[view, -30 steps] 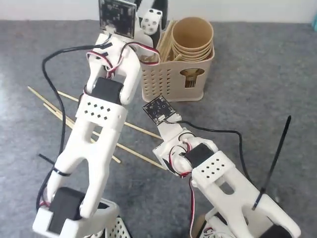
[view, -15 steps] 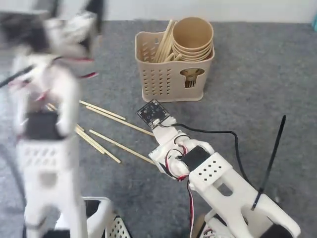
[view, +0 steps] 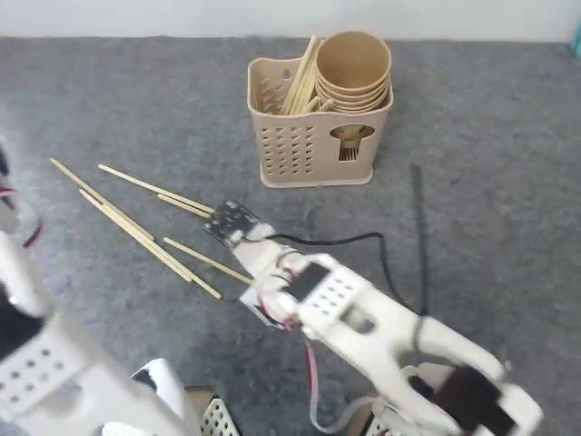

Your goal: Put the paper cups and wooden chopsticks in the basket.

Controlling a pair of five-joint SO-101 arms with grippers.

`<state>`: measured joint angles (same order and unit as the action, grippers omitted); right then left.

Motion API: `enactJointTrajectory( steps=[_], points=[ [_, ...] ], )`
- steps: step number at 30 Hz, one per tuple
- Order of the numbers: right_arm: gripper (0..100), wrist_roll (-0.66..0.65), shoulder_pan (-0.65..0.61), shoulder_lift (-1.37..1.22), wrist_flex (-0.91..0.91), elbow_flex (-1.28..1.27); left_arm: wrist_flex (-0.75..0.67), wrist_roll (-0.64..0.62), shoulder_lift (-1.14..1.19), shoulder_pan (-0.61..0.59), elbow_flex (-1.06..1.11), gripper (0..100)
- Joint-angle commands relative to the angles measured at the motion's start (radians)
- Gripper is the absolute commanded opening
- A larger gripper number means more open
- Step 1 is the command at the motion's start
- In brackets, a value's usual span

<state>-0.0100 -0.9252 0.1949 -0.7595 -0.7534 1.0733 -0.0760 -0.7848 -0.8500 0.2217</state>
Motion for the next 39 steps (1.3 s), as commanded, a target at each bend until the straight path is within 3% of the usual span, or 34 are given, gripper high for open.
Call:
enactJointTrajectory(
  steps=[1, 4, 9, 13, 14, 19, 22, 30, 39],
  points=[
    [12.5, 0.028, -0.008, -0.145, 0.021, 0.161, -0.005, -0.020, 0.089, -0.081, 0.041, 23],
    [12.5, 0.026, -0.005, -0.262, 0.027, 0.236, -0.049, -0.034, 0.180, -0.123, 0.111, 23],
    [12.1, 0.025, -0.002, -0.358, 0.022, 0.307, -0.109, -0.201, 0.285, -0.124, 0.240, 23],
    [0.0, 0.029, -0.001, -0.344, 0.002, 0.310, -0.135, -0.333, 0.304, -0.081, 0.360, 23],
    [1.3, 0.029, -0.001, -0.332, 0.001, 0.305, -0.163, -0.356, 0.302, -0.064, 0.404, 23],
    [0.9, 0.031, -0.002, -0.257, -0.058, 0.302, -0.453, -0.410, 0.302, 0.043, 0.691, 23],
    [0.8, 0.031, 0.001, -0.182, -0.099, 0.299, -0.586, -0.411, 0.302, 0.063, 0.756, 23],
    [0.8, 0.025, 0.041, 0.211, -0.225, 0.299, -0.591, -0.413, 0.315, 0.120, 0.765, 23],
    [0.8, -0.120, 0.148, 0.570, -0.104, 0.364, -0.592, -0.413, 0.315, 0.169, 0.779, 23]
  ],
)
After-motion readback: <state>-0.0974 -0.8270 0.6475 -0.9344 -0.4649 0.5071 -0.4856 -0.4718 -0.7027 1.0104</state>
